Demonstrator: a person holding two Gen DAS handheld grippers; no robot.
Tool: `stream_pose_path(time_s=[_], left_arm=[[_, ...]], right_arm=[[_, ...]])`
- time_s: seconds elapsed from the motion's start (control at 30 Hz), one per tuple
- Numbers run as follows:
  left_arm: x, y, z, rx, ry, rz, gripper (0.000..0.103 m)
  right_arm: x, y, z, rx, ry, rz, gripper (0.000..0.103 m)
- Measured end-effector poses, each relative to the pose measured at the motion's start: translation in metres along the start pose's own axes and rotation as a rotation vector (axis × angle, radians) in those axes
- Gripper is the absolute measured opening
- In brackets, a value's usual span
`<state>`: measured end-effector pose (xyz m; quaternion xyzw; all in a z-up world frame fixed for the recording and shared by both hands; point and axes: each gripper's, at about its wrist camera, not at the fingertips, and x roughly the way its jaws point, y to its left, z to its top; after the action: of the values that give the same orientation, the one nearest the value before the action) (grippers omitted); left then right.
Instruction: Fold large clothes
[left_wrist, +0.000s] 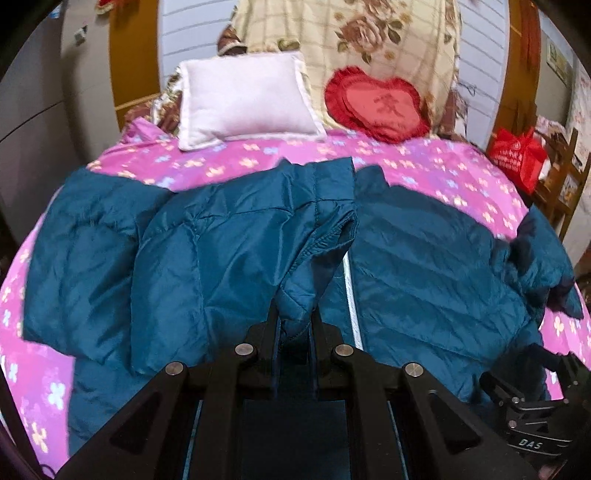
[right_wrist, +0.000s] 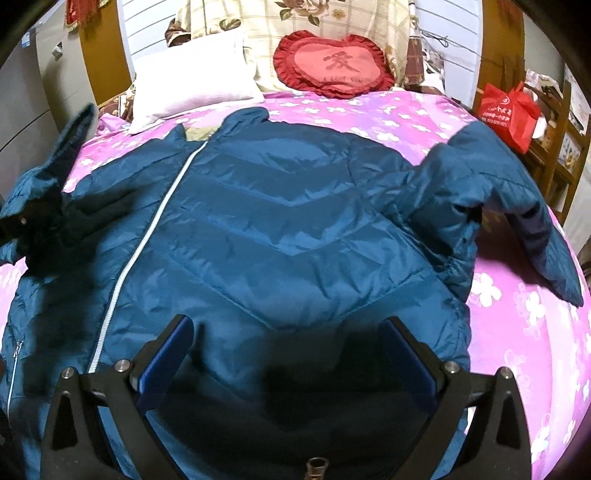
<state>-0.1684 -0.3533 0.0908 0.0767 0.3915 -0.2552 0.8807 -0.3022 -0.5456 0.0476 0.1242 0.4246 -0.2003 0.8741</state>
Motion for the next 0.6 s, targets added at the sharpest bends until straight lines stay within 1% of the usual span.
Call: stream_pose_path(time_s=[0.13,0.23,0.3,0.33,0.37,0.4,0.43,0.47,0.5,0.6], left_arm=[[0.027,-0.013,-0.011,0.005,0.072,-0.026,0.000],[0.041,-0.019,-0.018,-0.014,0.115,-0.054,0.000],[0.043,-0.020,-0.019,-0.029,0.113,-0.074,0.000],[0.042,-0.020,-0.019,-0.037,0.109,-0.103,0.000],[0.041,-0.019,-0.019,-0.044,0.115,-0.128,0.003],[0.039,-0.018,-0.018,-0.053,0.133,-0.163,0.014],[0.036,-0.016,-0.017,-0.061,0.147,-0.198,0.022],[0.027,-0.013,-0.016,-0.068,0.152,-0.232,0.024],[0.020,-0.011,-0.014,-0.066,0.146,-0.237,0.025],[-0.014,0.000,-0.010,-0.050,0.092,-0.232,0.028]], right_arm=[[0.003,-0.008,-0.002,0.006,0.010,0.002,0.103],[0.004,-0.012,-0.003,0.015,0.014,0.011,0.103],[0.004,-0.014,-0.004,0.020,0.015,0.018,0.103],[0.003,-0.015,-0.004,0.024,0.015,0.021,0.103],[0.003,-0.015,-0.004,0.027,0.015,0.025,0.103],[0.002,-0.016,-0.003,0.031,0.015,0.029,0.103],[0.001,-0.016,-0.003,0.036,0.015,0.036,0.103],[0.000,-0.016,-0.002,0.041,0.014,0.043,0.103],[-0.001,-0.015,-0.001,0.046,0.012,0.049,0.103],[-0.005,-0.009,0.005,0.068,0.002,0.095,0.103]])
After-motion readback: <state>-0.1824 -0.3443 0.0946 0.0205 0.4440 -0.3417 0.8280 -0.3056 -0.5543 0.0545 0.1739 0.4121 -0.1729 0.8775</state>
